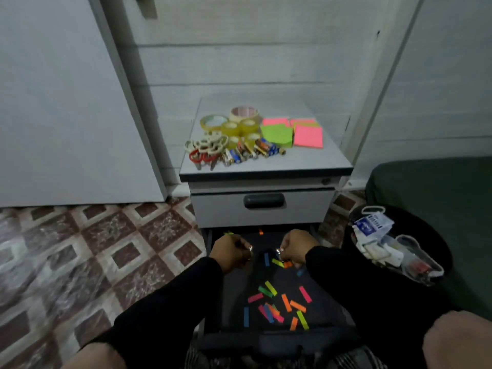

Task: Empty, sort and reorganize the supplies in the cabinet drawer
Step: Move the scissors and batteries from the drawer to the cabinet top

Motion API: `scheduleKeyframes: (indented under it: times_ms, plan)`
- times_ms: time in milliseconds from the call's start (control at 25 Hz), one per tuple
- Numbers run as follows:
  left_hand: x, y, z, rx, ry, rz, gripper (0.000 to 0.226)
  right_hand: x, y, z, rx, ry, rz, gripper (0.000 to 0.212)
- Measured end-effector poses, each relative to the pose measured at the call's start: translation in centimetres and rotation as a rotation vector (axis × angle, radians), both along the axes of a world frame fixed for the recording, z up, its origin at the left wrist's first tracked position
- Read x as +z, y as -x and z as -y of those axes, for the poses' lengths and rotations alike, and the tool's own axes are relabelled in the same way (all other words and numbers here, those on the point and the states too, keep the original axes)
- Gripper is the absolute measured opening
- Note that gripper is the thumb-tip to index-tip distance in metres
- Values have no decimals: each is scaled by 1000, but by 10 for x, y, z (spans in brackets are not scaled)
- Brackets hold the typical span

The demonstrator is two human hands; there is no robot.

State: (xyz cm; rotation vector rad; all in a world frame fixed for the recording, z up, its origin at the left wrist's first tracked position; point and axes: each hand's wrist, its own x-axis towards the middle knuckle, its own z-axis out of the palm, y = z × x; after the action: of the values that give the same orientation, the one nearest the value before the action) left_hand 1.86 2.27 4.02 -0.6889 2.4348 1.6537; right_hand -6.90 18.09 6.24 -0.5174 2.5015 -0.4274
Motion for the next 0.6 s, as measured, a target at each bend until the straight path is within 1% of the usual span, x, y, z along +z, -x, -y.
scheduleKeyframes:
  times_ms: [40,120,200,280,400,480,600]
  plan:
    - [15,4,2,-9,12,-35,28,15,3,3,-8,19,-14,25]
    - [42,10,5,-11,10,-100,28,43,8,8,-35,61,-33,28]
    - [66,14,9,-6,-23,-139,24,69,15,11,-68,87,-49,22]
    - [87,16,14,6,-67,-168,21,95,25,18,-61,90,-84,10]
    - [108,18,25,43,-29,-213,18,126,43,36,-38,106,-143,23]
    - [115,21,33,86,-24,-237,19,144,57,51,-12,120,-185,26]
    - [120,26,43,124,-87,-226,16,160,81,74,-15,153,-212,27]
